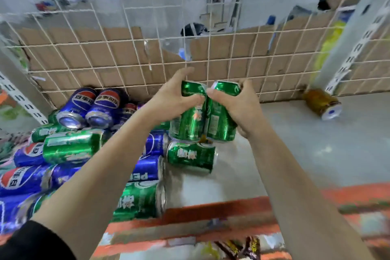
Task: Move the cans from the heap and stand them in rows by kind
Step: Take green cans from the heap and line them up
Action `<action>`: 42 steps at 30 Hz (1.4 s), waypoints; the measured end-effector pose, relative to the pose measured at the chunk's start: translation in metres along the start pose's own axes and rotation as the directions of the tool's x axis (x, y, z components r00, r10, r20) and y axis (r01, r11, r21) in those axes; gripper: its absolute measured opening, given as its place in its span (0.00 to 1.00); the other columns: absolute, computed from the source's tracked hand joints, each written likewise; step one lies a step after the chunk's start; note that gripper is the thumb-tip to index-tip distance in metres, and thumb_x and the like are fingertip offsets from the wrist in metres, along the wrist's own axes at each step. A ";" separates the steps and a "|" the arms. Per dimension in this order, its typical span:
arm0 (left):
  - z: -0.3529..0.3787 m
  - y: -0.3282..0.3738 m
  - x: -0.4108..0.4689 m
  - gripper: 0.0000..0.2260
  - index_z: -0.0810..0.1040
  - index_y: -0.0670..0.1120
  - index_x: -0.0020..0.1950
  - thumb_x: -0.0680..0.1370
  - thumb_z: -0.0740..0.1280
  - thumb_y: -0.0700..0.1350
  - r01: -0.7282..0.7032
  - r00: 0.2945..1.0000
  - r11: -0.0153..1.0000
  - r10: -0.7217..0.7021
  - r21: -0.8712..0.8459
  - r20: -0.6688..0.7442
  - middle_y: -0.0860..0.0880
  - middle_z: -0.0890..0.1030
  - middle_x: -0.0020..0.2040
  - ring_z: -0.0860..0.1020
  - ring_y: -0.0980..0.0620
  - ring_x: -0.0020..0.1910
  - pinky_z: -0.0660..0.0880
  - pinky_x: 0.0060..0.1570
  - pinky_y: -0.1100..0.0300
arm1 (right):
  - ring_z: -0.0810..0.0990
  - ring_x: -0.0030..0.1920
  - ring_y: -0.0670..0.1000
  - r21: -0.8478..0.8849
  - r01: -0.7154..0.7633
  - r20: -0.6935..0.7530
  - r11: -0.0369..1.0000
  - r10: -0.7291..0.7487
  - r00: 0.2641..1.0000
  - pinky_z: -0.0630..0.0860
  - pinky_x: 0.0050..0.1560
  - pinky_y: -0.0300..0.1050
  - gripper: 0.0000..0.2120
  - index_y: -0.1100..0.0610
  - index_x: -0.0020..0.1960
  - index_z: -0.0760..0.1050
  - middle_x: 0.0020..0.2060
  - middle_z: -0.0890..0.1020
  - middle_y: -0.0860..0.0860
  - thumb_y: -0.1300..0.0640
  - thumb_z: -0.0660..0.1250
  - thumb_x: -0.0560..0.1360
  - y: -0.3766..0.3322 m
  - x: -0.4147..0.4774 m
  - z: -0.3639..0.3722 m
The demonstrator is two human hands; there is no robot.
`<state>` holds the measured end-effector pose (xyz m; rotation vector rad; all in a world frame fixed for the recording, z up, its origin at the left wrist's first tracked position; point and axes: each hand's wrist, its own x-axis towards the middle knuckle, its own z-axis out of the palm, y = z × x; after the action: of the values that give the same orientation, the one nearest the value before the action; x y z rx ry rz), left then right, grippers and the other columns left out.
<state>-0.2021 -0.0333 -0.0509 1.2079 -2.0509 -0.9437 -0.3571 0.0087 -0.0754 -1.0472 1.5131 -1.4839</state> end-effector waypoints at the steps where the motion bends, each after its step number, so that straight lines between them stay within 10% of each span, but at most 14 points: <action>1: 0.012 0.005 -0.001 0.31 0.64 0.50 0.71 0.71 0.72 0.46 -0.034 0.999 0.999 0.034 0.007 -0.006 0.52 0.78 0.54 0.77 0.53 0.51 0.73 0.54 0.62 | 0.81 0.49 0.56 0.000 -0.013 -0.037 1.000 0.013 0.999 0.80 0.50 0.60 0.35 0.56 0.56 0.66 0.50 0.79 0.55 0.47 0.80 0.57 0.002 -0.009 -0.010; 7: 0.085 0.041 -0.024 0.39 0.65 0.49 0.71 0.64 0.77 0.55 -0.100 0.988 0.994 0.094 0.046 0.121 0.50 0.72 0.65 0.70 0.54 0.61 0.64 0.54 0.64 | 0.79 0.52 0.54 -0.048 -0.095 -0.233 0.994 0.081 0.969 0.79 0.51 0.54 0.36 0.58 0.65 0.65 0.56 0.77 0.55 0.40 0.73 0.65 0.021 -0.079 -0.084; 16: 0.202 0.111 -0.061 0.22 0.76 0.50 0.46 0.57 0.79 0.50 0.025 0.880 0.967 0.099 -0.254 0.464 0.50 0.81 0.42 0.80 0.49 0.44 0.76 0.46 0.54 | 0.78 0.36 0.46 0.014 -0.132 -0.429 0.991 0.125 0.895 0.73 0.36 0.38 0.24 0.62 0.50 0.75 0.38 0.78 0.51 0.47 0.69 0.60 0.029 -0.165 -0.213; 27: 0.382 0.237 -0.084 0.17 0.78 0.49 0.41 0.57 0.79 0.48 0.097 0.837 0.858 0.203 -0.504 0.508 0.52 0.81 0.36 0.79 0.52 0.38 0.76 0.45 0.54 | 0.81 0.39 0.44 -0.105 -0.086 -0.592 0.991 0.007 0.806 0.77 0.45 0.43 0.10 0.53 0.44 0.80 0.38 0.83 0.47 0.59 0.76 0.65 0.038 -0.227 -0.417; 35: 0.496 0.325 -0.095 0.29 0.76 0.44 0.48 0.50 0.79 0.52 0.198 0.803 0.827 0.171 -0.526 0.571 0.48 0.82 0.40 0.81 0.50 0.38 0.77 0.48 0.51 | 0.82 0.48 0.49 -0.134 -0.113 -0.673 0.985 -0.006 0.740 0.78 0.54 0.51 0.17 0.54 0.51 0.79 0.44 0.83 0.48 0.59 0.78 0.64 0.037 -0.258 -0.548; 42: 0.569 0.373 -0.058 0.28 0.75 0.47 0.44 0.50 0.78 0.56 0.005 0.818 0.874 0.276 -0.486 0.505 0.50 0.81 0.40 0.80 0.51 0.38 0.77 0.43 0.52 | 0.83 0.45 0.51 -0.087 -0.078 -0.713 0.993 -0.007 0.701 0.79 0.49 0.50 0.18 0.57 0.51 0.79 0.44 0.84 0.51 0.59 0.78 0.63 0.048 -0.236 -0.633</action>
<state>-0.7927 0.3078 -0.0926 0.5347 -2.0991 -1.7618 -0.8562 0.4660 -0.1063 -0.4780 2.1516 -1.9208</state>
